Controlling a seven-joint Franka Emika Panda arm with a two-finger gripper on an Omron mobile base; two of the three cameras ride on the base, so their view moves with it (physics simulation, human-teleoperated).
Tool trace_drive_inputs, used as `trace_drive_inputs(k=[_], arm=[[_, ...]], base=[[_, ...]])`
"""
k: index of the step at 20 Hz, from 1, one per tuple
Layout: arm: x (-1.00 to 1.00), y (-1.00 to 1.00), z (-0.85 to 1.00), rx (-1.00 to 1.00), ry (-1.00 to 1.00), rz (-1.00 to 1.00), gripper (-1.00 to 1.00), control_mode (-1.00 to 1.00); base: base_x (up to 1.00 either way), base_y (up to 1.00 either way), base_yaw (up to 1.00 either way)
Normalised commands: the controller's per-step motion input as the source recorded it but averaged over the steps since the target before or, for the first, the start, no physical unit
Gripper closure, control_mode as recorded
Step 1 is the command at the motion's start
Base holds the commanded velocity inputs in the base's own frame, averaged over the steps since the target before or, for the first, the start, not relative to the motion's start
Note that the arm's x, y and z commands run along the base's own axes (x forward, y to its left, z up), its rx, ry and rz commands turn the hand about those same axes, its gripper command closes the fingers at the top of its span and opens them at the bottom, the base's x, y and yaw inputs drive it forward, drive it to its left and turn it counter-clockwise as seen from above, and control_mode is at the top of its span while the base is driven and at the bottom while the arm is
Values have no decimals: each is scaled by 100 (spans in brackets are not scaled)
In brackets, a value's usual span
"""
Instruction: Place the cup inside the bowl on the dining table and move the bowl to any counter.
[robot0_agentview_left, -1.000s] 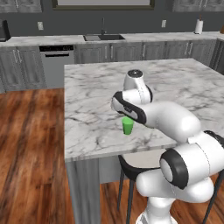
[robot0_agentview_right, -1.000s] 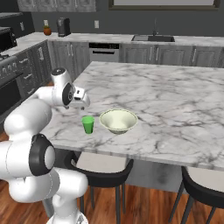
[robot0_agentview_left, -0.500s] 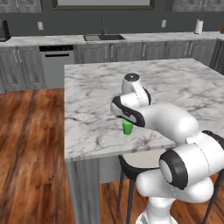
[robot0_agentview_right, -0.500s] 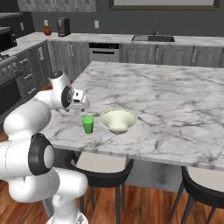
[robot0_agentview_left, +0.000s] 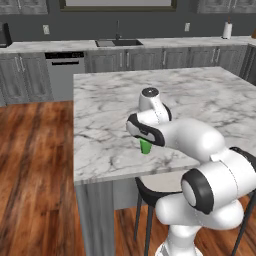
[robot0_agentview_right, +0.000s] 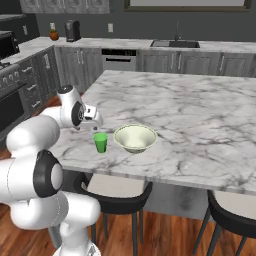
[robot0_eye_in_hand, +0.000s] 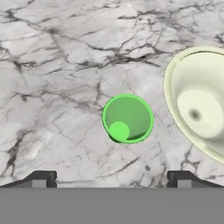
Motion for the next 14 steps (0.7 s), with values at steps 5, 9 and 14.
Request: trace_drive_inputs(k=[5,9,14], arm=[[22,0,-6,0,0,0,-100,-100],[15,0,-1,0,3,0,-100,-100],[1,0,-9,0,5,0,-100,-100]], base=[[0,0,0],[0,0,0],[0,0,0]])
